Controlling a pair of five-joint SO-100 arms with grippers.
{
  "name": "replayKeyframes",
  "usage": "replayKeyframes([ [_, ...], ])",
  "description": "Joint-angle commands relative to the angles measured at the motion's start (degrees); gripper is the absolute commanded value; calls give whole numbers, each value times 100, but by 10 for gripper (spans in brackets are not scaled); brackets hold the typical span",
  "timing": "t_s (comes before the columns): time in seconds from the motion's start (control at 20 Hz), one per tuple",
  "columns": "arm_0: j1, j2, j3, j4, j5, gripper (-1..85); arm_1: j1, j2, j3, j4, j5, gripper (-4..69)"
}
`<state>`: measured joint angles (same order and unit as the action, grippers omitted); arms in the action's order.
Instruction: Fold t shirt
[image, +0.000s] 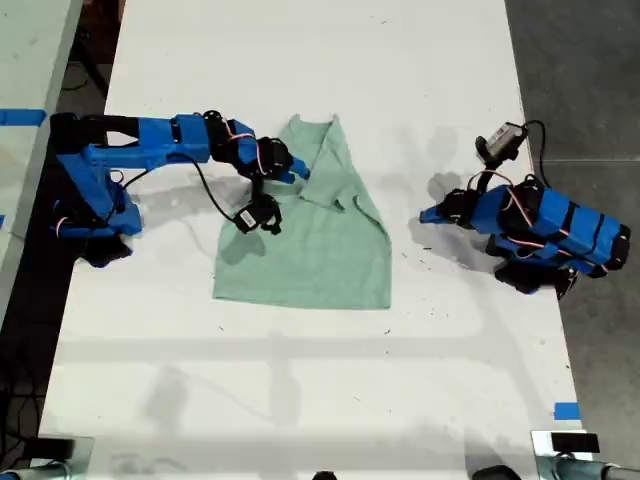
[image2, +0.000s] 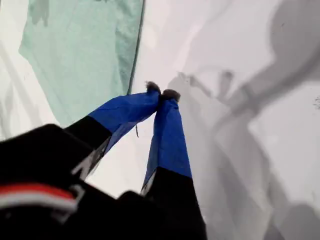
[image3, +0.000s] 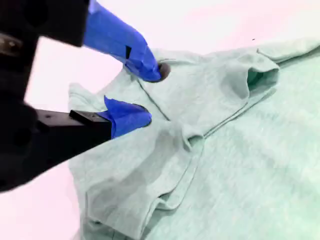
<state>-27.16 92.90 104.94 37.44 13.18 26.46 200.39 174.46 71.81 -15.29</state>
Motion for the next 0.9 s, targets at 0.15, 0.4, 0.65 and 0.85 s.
replayKeyframes([
  [0.15, 26, 2487, 220, 413, 264, -1, -44, 79, 237, 0, -79, 20],
  [0.4, 185, 6970, 4430, -26, 642, -2, -44, 79, 237, 0, -70, 20],
  [0.65, 536, 11101, 7682, 879, 281, -2, -18, 79, 255, 0, 9, 20],
  [0.85, 598, 11364, 7857, 1011, 290, -2, 9, 79, 264, 9, 18, 20],
])
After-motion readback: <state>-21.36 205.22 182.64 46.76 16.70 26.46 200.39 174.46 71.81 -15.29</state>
